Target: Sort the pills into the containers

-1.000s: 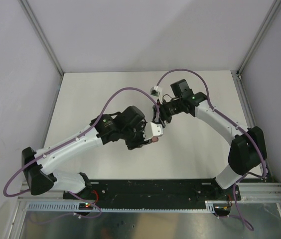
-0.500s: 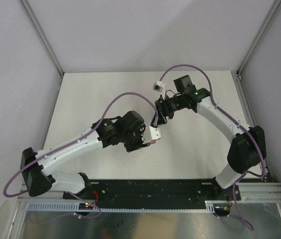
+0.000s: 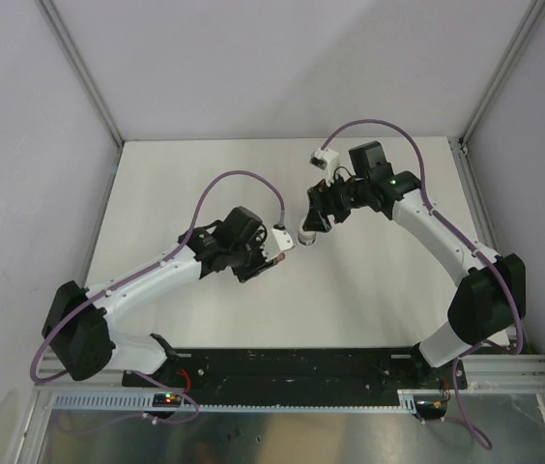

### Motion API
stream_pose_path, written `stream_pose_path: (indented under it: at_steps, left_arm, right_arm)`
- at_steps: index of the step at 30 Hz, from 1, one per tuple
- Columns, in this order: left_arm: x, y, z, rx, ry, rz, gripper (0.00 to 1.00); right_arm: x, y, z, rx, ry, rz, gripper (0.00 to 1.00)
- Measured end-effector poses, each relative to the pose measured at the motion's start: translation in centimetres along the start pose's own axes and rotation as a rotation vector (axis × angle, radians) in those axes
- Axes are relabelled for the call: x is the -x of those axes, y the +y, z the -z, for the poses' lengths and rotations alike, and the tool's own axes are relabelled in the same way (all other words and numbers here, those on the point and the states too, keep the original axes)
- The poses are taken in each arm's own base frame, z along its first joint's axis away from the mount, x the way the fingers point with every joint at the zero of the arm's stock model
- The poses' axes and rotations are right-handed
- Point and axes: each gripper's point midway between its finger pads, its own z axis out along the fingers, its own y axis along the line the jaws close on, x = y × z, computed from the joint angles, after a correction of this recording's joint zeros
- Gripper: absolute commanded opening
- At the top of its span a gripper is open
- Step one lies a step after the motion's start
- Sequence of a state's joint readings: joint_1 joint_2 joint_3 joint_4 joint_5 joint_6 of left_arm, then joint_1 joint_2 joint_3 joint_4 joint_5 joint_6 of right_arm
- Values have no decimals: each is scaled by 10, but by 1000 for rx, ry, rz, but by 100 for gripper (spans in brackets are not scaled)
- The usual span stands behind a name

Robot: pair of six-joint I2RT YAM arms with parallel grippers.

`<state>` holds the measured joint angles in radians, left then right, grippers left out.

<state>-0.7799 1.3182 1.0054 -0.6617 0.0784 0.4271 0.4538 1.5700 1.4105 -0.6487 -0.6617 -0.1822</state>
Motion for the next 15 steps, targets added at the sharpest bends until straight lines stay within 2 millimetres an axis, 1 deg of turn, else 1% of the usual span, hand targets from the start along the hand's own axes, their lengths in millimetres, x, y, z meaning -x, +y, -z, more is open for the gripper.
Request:
stream_pose_path:
  at_steps: [2,5,8,11,12,14,15]
  left_arm:
    - [-6,5,-11,7,9,18,0]
    - [-17,7,-29,3,33,32,0]
    - [-27,7,-50,-9,67,43,0]
    - [-35,7,-66,-17,93,57,0]
    - [-38,7,-70,-18,101,61,2]
    - [-39,9,-75,-14,104,66,10]
    - [-39,11,-77,-8,103,69,16]
  right_arm:
    - [-2,-13,-1,-67,-2,-2,76]
    - [-3,-29,-2,-145,-3,-4,76]
    - [-1,-42,-2,-210,-15,-1,76]
    - [2,-55,-5,-256,-26,3,76]
    - [2,-60,-8,-271,-25,2,76]
    - [-1,-70,-15,-295,-16,-3,76]
    - [-4,-74,-18,-303,-8,-8,76]
